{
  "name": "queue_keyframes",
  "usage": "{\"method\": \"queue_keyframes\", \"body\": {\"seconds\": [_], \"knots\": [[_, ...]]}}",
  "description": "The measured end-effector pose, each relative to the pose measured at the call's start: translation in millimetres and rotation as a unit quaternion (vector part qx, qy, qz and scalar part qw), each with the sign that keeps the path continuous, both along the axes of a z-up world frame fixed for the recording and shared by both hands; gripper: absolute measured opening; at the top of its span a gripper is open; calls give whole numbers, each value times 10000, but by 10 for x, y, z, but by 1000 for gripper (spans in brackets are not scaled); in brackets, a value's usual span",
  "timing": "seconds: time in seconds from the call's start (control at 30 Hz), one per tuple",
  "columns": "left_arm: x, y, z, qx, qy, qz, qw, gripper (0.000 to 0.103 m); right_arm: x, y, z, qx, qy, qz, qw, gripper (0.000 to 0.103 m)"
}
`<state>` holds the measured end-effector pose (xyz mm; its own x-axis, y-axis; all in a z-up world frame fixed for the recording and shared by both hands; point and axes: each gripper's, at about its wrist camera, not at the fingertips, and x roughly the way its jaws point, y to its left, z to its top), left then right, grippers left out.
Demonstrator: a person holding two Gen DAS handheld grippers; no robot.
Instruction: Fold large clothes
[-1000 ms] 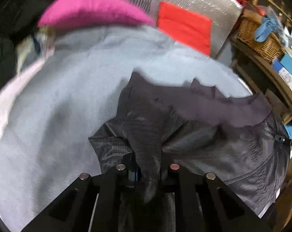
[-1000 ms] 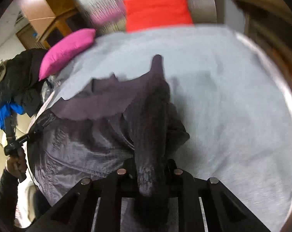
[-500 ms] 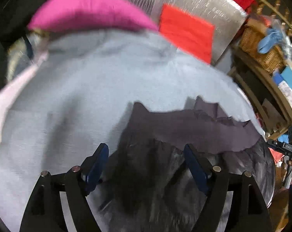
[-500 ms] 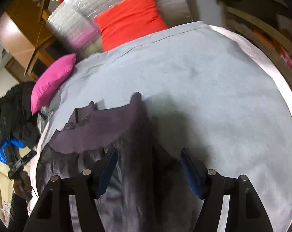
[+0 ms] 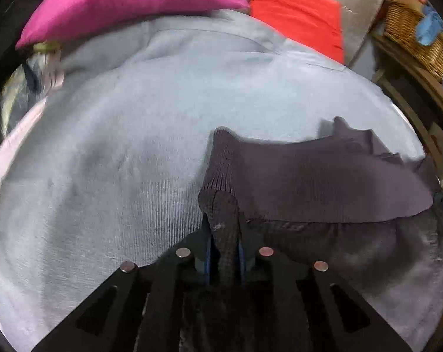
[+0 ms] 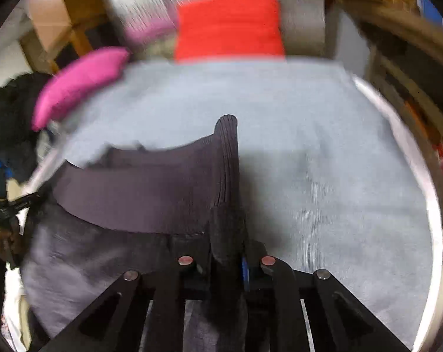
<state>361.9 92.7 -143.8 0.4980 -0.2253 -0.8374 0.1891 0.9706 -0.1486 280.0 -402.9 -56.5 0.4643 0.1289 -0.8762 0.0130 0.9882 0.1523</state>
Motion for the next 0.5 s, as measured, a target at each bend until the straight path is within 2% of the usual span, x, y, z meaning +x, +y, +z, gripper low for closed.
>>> {"method": "queue_keyframes", "body": {"seconds": [0.03, 0.1, 0.17, 0.2, 0.23, 0.27, 0.3, 0.43, 0.5], "knots": [[-15, 2, 52, 30, -40, 40, 10000, 18, -28, -48, -73, 77, 34, -98, 9999, 15], [-59, -6, 133, 159, -196, 67, 9997, 27, -61, -87, -70, 242, -72, -315, 9992, 18], [-154, 38, 253, 339, -306, 148, 9988, 37, -89, -103, -19, 224, -49, -323, 9992, 27], [-215, 61, 326, 403, -415, 228, 9981, 41, -129, -118, 38, 132, -47, -365, 9992, 40], [-302, 82, 437, 456, -569, 349, 9967, 51, -208, -138, 137, 3, -92, -451, 9989, 66], [-436, 135, 584, 512, -789, 516, 9942, 60, -278, -135, 223, -37, -202, -507, 9985, 75], [-531, 175, 676, 521, -945, 588, 9924, 62, -322, -124, 303, -25, -285, -533, 9982, 78], [-1148, 197, 1041, 309, -1687, 742, 9824, 73, -770, 6, 717, 94, -801, -682, 9944, 78], [-1413, 92, 1075, 107, -1818, 621, 9813, 73, -973, 261, 835, 268, -1076, -524, 9924, 78]]}}
